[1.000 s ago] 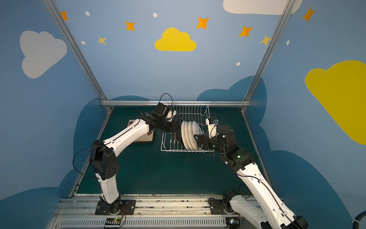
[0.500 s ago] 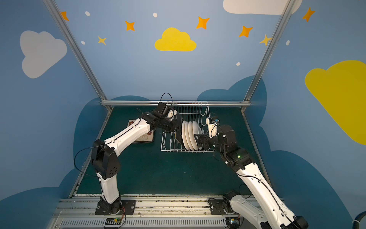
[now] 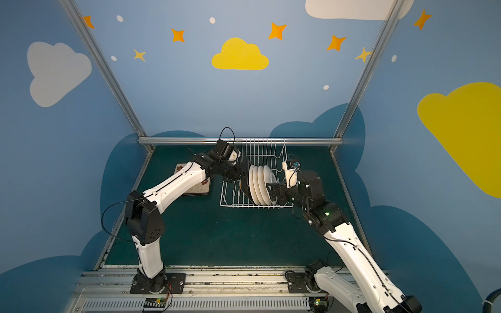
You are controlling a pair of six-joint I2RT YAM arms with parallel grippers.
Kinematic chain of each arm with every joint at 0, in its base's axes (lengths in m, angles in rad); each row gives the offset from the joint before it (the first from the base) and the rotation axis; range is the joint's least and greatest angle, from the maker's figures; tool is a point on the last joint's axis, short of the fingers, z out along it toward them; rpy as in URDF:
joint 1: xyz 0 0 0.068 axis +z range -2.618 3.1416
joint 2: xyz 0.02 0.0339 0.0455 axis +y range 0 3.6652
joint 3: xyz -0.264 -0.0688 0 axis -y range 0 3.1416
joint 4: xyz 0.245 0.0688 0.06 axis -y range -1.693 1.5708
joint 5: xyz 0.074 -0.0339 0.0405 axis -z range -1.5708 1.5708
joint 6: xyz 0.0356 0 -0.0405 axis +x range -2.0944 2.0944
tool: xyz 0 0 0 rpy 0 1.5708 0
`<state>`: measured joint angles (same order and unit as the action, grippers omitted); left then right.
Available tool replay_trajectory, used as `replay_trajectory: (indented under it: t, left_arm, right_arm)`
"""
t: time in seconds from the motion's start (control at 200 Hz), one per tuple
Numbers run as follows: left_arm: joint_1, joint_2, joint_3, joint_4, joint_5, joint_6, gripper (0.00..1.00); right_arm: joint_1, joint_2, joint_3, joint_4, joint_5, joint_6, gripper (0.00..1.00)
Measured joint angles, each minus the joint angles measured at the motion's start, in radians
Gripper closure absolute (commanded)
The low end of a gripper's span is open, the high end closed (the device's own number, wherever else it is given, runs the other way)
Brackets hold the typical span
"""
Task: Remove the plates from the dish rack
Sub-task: 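Grasp the dark square plate's top edge with the left gripper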
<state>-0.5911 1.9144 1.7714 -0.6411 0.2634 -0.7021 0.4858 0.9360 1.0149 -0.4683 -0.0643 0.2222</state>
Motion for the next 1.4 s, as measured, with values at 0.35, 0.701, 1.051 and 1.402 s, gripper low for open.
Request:
replay_trajectory:
  t: [0.35,0.701,1.051,1.402]
  left_arm:
    - [-0.008,-0.016,0.0,-0.026,-0.013,-0.004,0.97]
    - [-0.011,-0.064,0.0,-0.051,-0.02,0.002,0.97]
    - [-0.011,-0.085,0.002,-0.062,-0.034,0.015,0.97]
    - [-0.01,-0.129,0.022,-0.081,-0.037,0.025,0.97]
  right_arm:
    - [0.0,-0.001,0.0,0.0,-0.001,-0.002,0.1]
    - [0.0,-0.005,0.0,0.0,-0.002,-0.002,0.1]
    - [-0.001,-0.005,0.0,0.001,-0.004,-0.002,0.1]
    - [-0.001,-0.005,0.0,0.012,-0.007,0.002,0.1]
